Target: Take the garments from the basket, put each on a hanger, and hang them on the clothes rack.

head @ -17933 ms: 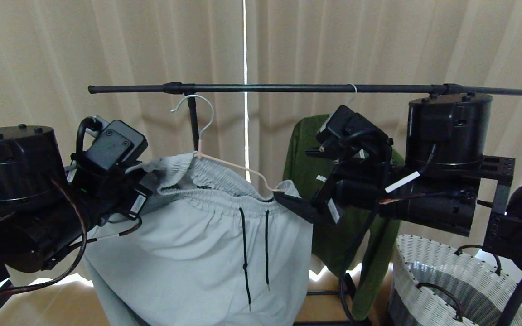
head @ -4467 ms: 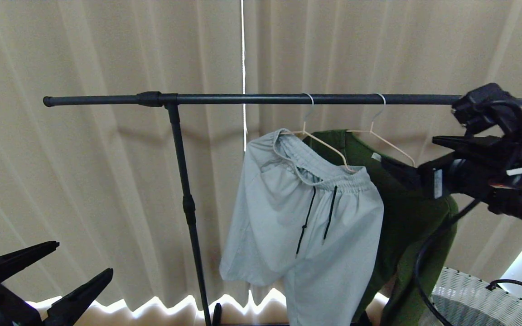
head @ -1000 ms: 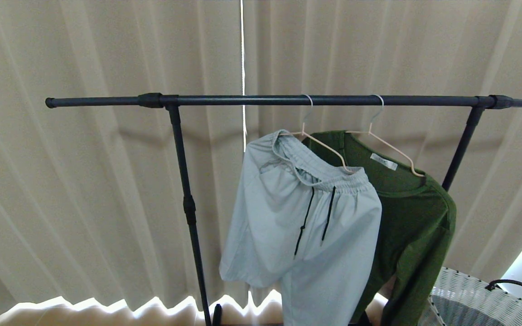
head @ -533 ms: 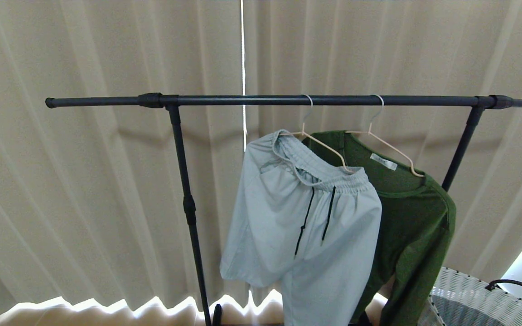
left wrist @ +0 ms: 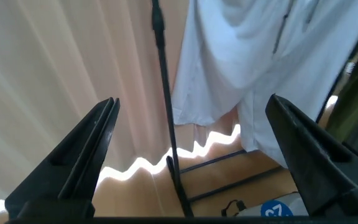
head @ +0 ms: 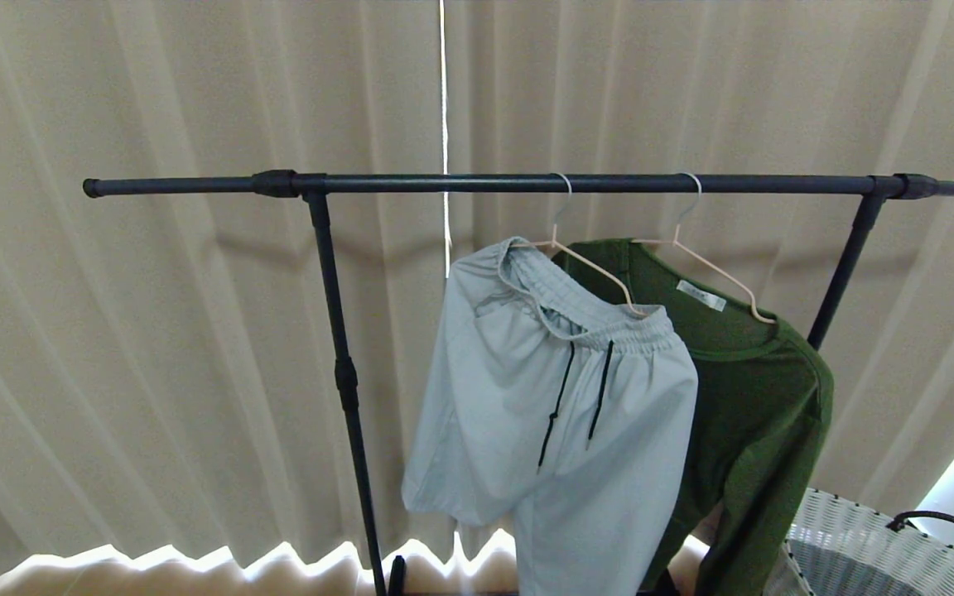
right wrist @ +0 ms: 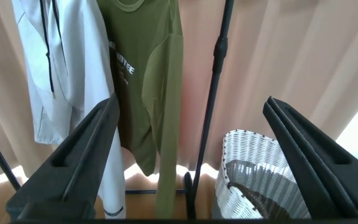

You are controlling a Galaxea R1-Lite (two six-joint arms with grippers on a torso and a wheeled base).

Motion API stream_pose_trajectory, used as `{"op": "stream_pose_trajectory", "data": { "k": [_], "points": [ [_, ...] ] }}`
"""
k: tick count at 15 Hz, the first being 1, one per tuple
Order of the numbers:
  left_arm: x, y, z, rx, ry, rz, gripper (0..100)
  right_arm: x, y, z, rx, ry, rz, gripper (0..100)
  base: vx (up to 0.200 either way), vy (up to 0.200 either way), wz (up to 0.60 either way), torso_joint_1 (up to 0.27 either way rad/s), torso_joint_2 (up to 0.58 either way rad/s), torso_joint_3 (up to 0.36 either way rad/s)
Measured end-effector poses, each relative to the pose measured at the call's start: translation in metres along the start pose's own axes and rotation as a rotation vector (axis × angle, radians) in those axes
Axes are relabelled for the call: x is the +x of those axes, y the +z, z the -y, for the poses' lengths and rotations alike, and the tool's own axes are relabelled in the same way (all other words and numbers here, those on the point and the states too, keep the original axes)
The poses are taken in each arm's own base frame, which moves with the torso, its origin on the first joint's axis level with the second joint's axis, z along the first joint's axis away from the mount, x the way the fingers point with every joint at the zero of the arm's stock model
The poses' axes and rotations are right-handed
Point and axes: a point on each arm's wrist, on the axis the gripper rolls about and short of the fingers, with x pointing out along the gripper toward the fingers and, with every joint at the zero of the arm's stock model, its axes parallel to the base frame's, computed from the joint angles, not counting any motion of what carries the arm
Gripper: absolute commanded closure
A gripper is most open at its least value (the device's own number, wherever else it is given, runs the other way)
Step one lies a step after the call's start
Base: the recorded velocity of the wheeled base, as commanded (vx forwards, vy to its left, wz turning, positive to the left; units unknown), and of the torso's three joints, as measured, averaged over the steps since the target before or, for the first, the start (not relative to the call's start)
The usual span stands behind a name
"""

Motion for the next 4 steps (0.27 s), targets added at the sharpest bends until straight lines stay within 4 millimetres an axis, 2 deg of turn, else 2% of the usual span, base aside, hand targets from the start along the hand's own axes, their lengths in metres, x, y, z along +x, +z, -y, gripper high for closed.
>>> {"op": "stream_pose_trajectory", "data": {
  "k": [4],
  "points": [
    [-0.0022,-0.0023,-0.0005,-0.002,0.129,0.026,0,0.0,0.0002,0.0,0.009,-0.001,0.001,0,0.0,0.0,0.0,0.0,0.0,0.0]
  ]
}}
